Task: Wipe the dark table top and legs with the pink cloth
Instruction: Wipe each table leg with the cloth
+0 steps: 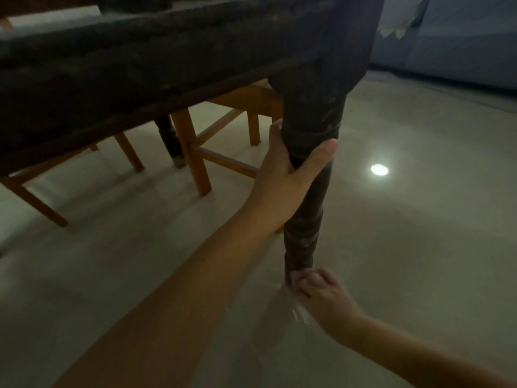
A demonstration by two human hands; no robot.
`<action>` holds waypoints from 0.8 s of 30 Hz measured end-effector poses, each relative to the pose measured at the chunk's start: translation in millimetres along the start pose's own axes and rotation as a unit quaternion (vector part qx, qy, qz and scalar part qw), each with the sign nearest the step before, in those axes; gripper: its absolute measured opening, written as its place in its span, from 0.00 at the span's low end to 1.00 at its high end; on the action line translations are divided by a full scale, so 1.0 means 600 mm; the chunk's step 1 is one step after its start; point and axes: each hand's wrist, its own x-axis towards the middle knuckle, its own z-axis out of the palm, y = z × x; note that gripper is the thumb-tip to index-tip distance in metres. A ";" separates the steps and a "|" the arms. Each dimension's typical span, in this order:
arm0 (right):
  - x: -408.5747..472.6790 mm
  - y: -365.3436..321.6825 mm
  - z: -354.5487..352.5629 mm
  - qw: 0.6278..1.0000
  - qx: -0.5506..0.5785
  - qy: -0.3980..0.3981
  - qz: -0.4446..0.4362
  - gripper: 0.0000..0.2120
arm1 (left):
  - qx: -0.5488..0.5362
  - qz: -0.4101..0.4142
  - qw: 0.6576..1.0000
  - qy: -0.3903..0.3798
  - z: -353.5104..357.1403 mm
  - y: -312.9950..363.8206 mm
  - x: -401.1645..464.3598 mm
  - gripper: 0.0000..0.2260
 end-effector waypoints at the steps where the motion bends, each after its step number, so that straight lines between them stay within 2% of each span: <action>1: -0.015 0.015 -0.003 0.985 0.117 0.075 0.099 0.28 | -0.001 -0.011 1.000 -0.003 0.001 0.000 0.001 0.32; 2: -0.025 0.034 -0.019 0.953 0.206 0.148 0.167 0.29 | -0.001 -0.015 1.000 -0.003 0.001 -0.001 0.001 0.31; 3: -0.026 0.049 -0.042 0.889 0.339 0.205 0.231 0.27 | 0.001 -0.006 1.000 0.004 -0.001 -0.005 0.000 0.31; 4: -0.012 0.059 -0.058 0.794 0.474 0.241 0.294 0.24 | 0.005 0.015 1.000 0.018 -0.002 -0.007 -0.002 0.30; 6: 0.024 0.049 -0.071 0.603 0.654 0.260 0.374 0.18 | -0.002 0.040 0.999 0.035 -0.001 -0.011 -0.004 0.31; 8: 0.060 0.012 -0.048 0.557 0.701 0.204 0.396 0.18 | 0.018 0.022 0.999 0.027 0.002 -0.008 -0.004 0.31; 12: 0.073 -0.021 0.010 0.506 0.704 0.163 0.470 0.13 | 0.040 0.009 0.998 0.037 0.006 -0.004 0.000 0.32; 15: 0.066 -0.020 0.017 0.385 0.735 0.147 0.538 0.18 | 0.028 0.011 0.999 0.035 0.004 -0.007 0.000 0.32; 17: 0.075 -0.025 0.008 0.336 0.755 0.160 0.540 0.16 | 0.028 0.014 0.999 0.030 0.004 -0.006 -0.002 0.32; 18: 0.085 -0.025 0.003 0.334 0.754 0.169 0.540 0.14 | 0.028 0.017 0.999 0.031 0.004 -0.007 -0.002 0.32; 20: 0.100 -0.025 -0.003 0.368 0.736 0.203 0.530 0.14 | 0.025 0.025 0.999 0.037 0.007 -0.011 0.000 0.31; 22: 0.103 -0.047 -0.020 0.374 0.739 0.249 0.503 0.11 | 0.031 0.033 0.998 0.052 0.008 -0.012 0.000 0.29; 24: 0.098 -0.067 -0.014 0.398 0.704 0.233 0.540 0.12 | 0.027 0.033 0.998 0.048 0.006 -0.010 -0.002 0.29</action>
